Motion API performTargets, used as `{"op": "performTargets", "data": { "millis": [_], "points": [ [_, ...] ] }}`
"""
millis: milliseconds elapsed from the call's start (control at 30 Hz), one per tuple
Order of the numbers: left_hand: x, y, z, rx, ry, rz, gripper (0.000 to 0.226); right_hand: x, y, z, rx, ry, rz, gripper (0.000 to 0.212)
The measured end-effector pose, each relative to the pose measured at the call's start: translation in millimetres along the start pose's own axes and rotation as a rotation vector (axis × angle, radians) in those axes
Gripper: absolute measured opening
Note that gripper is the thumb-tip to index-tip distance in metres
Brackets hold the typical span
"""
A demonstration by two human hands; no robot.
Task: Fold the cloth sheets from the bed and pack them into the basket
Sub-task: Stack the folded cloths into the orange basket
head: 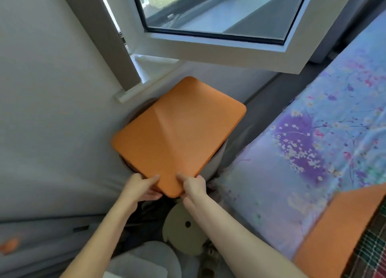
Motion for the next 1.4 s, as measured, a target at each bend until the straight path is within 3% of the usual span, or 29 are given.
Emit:
{"op": "performTargets", "data": {
  "millis": [100,167,267,333,433,500,600,767,833,1000,1133,1400],
  "points": [
    [29,8,25,-0.290,0.063,-0.108,0.034,14,-19,-28,-0.008,-0.166,0.073,0.040],
    [40,-4,61,-0.557,0.333,0.124,0.038,25,-35,-49,-0.046,-0.188,0.028,0.046],
    [72,-6,119,-0.761,0.777,0.550,0.030,50,-79,-82,-0.080,-0.195,-0.043,0.015],
    [75,14,136,-0.918,0.779,0.598,0.041,69,-118,-97,-0.111,-0.208,-0.063,0.015],
    [65,80,141,-1.047,0.660,0.299,0.053,100,-195,-109,-0.150,-0.260,-0.016,0.019],
    [70,143,139,-0.951,0.656,0.042,0.048,121,-255,-113,-0.166,-0.314,0.041,0.020],
    [85,219,130,-0.795,0.665,-0.213,0.034,150,-334,-116,-0.080,-0.358,0.141,0.018],
    [145,358,80,-0.798,0.579,-0.649,0.043,212,-492,-81,0.165,-0.386,0.539,0.032],
    [168,401,52,-0.878,0.606,-0.714,0.032,233,-540,-56,0.274,-0.361,0.694,0.035],
    [208,463,-14,-1.154,0.731,-0.794,0.031,246,-614,10,0.467,-0.245,0.881,0.046],
    [221,477,-43,-1.389,0.811,-0.793,0.028,243,-626,38,0.530,-0.194,0.881,0.050],
    [215,472,-64,-1.517,0.801,-0.741,0.042,222,-625,68,0.613,-0.127,0.808,0.056]
  ]
}}
Point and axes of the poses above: each hand's wrist, its own x-axis away from the middle knuckle, its own y-axis out of the palm, z = x × y, the point moved 7 cm from there along -x, towards the middle knuckle, and after that the axes turned 2 degrees about x, right-handed, at the moved point
